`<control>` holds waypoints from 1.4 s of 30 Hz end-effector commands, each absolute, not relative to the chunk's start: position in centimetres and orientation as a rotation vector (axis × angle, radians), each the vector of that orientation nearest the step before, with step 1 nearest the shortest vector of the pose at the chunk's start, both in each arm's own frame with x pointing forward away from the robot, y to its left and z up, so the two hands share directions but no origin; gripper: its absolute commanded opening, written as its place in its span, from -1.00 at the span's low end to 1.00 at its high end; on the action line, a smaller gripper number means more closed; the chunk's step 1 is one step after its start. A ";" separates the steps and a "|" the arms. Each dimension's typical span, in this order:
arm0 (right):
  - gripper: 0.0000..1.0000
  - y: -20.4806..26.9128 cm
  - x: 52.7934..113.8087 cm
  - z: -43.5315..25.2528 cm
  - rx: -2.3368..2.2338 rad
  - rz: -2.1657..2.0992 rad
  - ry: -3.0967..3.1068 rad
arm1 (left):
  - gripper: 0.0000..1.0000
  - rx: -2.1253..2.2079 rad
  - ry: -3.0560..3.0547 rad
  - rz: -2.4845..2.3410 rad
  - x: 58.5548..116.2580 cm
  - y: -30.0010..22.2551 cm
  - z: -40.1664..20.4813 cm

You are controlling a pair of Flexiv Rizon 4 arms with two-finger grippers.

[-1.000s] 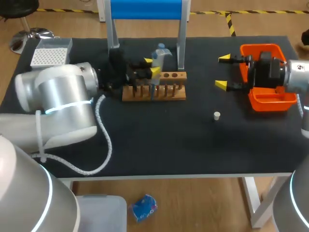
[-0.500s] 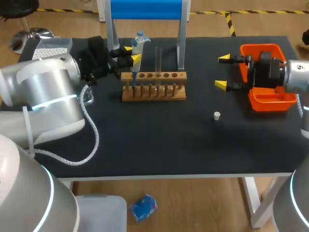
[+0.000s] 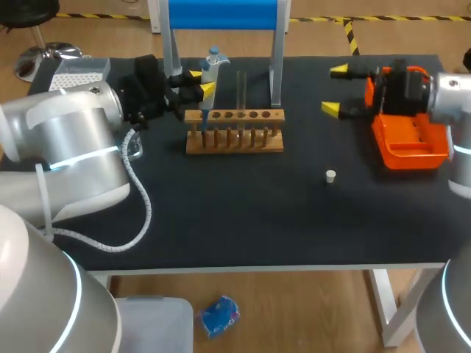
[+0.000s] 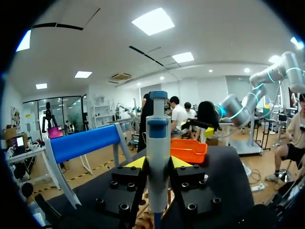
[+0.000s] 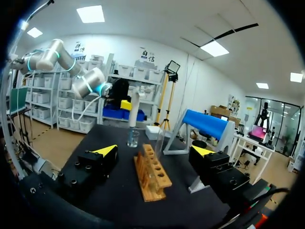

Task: Invert the test tube, pick up the pipette, mount the tip to pipette, aspirate from beaker and dispense into the tube, eject the tip, return the pipette, and cap with the stopper.

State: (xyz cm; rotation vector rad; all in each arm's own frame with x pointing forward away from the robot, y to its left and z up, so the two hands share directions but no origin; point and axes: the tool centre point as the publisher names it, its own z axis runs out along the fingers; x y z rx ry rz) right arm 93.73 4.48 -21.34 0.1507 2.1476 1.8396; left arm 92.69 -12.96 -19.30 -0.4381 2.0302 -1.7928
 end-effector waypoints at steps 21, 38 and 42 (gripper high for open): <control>1.00 17.4 106.8 -16.9 0.246 1.747 2.236 | -1.00 -0.435 2.032 -1.795 92.7 -12.8 -19.3; 1.00 18.6 108.0 -17.8 0.299 1.744 2.208 | -1.00 -0.435 2.032 -1.795 92.7 -12.8 -19.3; 1.00 18.5 108.3 -17.7 0.296 1.728 2.200 | -1.00 -0.435 2.032 -1.795 92.7 -12.8 -19.3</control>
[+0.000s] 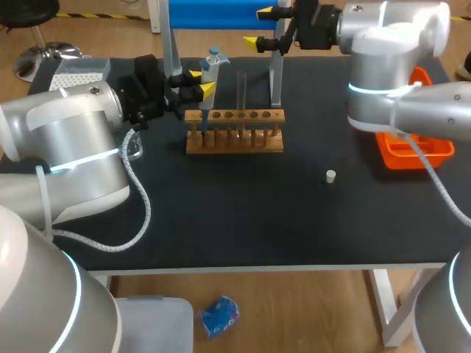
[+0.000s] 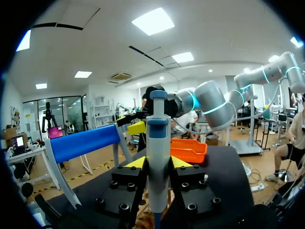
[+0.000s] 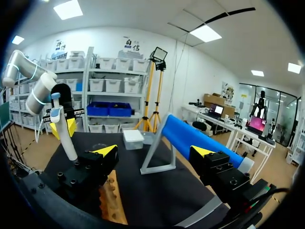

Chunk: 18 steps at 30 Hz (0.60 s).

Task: Invert the test tube, pick up the pipette, mount the tip to pipette, aspirate from beaker and dispense into the tube, eject the tip, return the pipette, and cap with the stopper.

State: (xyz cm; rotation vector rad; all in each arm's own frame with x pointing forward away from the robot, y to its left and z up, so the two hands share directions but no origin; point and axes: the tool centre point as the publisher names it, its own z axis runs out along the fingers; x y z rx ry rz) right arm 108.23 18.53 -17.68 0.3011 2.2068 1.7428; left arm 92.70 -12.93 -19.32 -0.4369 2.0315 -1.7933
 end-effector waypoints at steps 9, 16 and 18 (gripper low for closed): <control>1.00 18.5 108.3 -17.7 0.296 1.728 2.200 | -1.00 -0.435 2.032 -1.795 92.7 -12.8 -19.3; 1.00 18.5 108.3 -17.7 0.296 1.728 2.200 | -1.00 -0.417 2.048 -1.793 93.0 -12.8 -17.1; 1.00 18.5 108.3 -17.7 0.296 1.728 2.200 | -1.00 -0.418 2.044 -1.801 93.2 -12.4 -16.4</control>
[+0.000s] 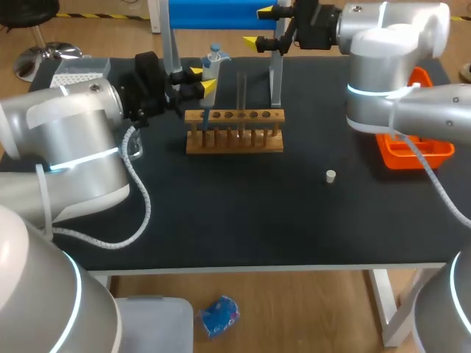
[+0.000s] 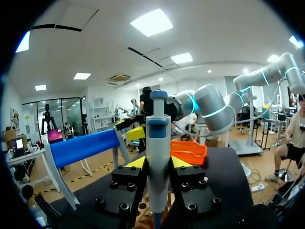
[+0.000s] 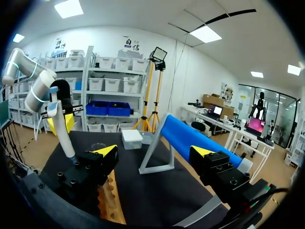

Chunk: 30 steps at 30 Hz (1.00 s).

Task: Invert the test tube, pick up the pipette, mount the tip to pipette, aspirate from beaker and dispense into the tube, eject the tip, return the pipette, and cap with the stopper.

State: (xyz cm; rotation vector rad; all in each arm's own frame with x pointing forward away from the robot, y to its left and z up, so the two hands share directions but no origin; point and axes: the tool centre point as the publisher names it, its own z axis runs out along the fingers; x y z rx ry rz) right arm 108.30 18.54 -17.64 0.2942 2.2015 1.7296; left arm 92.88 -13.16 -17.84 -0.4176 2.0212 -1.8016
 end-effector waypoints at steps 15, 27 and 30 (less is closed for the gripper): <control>1.00 18.5 108.3 -17.7 0.296 1.728 2.200 | -1.00 -0.565 2.025 -1.674 99.1 -6.7 -14.2; 1.00 18.5 108.3 -17.7 0.296 1.728 2.200 | -1.00 -0.655 2.004 -1.633 105.1 -4.6 -14.0; 1.00 18.5 108.3 -17.7 0.296 1.728 2.200 | -1.00 -0.657 2.004 -1.641 105.4 -4.7 -14.0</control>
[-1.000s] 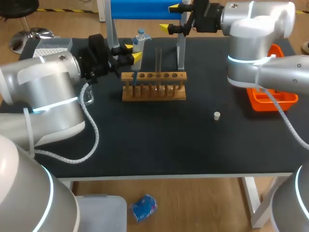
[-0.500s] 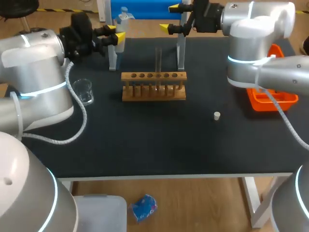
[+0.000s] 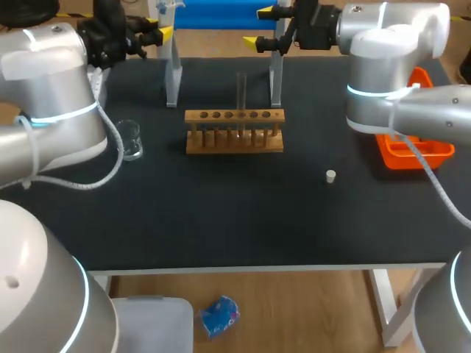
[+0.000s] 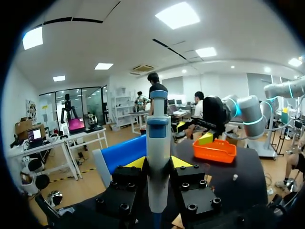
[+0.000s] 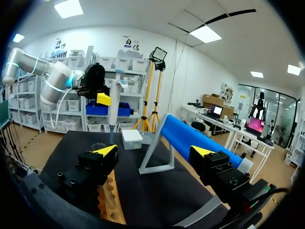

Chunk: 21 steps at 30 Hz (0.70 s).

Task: Invert the test tube, pick up the pipette, mount the tip to pipette, aspirate from beaker and dispense into the tube, eject the tip, return the pipette, and cap with the stopper.

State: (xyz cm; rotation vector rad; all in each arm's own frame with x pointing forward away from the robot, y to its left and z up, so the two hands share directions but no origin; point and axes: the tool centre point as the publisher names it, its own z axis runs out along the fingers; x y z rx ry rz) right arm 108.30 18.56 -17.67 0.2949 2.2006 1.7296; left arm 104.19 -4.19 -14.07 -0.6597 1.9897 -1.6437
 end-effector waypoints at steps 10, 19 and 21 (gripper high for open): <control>1.00 18.5 108.3 -17.7 0.296 1.728 2.200 | -1.00 -0.657 2.004 -1.641 105.4 -4.7 -14.0; 1.00 18.5 108.3 -17.7 0.296 1.728 2.200 | -1.00 -0.657 2.004 -1.641 105.4 -4.7 -14.0; 1.00 18.5 108.3 -17.7 0.296 1.728 2.200 | -1.00 -0.657 2.006 -1.630 106.3 -5.0 -14.3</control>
